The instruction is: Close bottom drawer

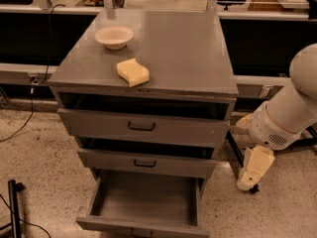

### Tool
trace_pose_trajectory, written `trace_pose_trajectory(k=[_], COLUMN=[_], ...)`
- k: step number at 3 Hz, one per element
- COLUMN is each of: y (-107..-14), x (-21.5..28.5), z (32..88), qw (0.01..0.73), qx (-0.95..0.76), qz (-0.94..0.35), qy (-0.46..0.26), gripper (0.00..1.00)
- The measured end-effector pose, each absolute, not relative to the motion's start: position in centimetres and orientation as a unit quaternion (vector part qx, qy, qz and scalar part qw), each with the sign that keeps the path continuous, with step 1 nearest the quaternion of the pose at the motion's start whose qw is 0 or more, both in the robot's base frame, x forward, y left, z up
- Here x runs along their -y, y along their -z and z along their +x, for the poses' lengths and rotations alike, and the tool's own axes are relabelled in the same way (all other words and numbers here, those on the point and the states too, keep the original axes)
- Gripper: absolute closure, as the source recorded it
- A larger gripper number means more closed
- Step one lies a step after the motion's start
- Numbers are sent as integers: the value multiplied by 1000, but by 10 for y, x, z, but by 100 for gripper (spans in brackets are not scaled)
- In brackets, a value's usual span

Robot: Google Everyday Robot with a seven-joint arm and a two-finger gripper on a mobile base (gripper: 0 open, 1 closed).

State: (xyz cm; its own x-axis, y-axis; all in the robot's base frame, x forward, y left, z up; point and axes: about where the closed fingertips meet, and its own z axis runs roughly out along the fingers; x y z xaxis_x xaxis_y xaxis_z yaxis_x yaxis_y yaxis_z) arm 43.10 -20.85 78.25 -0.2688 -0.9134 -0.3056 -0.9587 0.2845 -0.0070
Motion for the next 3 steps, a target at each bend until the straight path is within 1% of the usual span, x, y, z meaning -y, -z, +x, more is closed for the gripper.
trace_pose_trajectory(k=[1, 2, 3], y=[-782, -760, -692], x=[208, 191, 151], z=[431, 431, 403], qw=[125, 98, 98], qx=[-791, -769, -740], qz=[-592, -621, -633], qy=[-90, -113, -205], gripper=[0, 0, 0])
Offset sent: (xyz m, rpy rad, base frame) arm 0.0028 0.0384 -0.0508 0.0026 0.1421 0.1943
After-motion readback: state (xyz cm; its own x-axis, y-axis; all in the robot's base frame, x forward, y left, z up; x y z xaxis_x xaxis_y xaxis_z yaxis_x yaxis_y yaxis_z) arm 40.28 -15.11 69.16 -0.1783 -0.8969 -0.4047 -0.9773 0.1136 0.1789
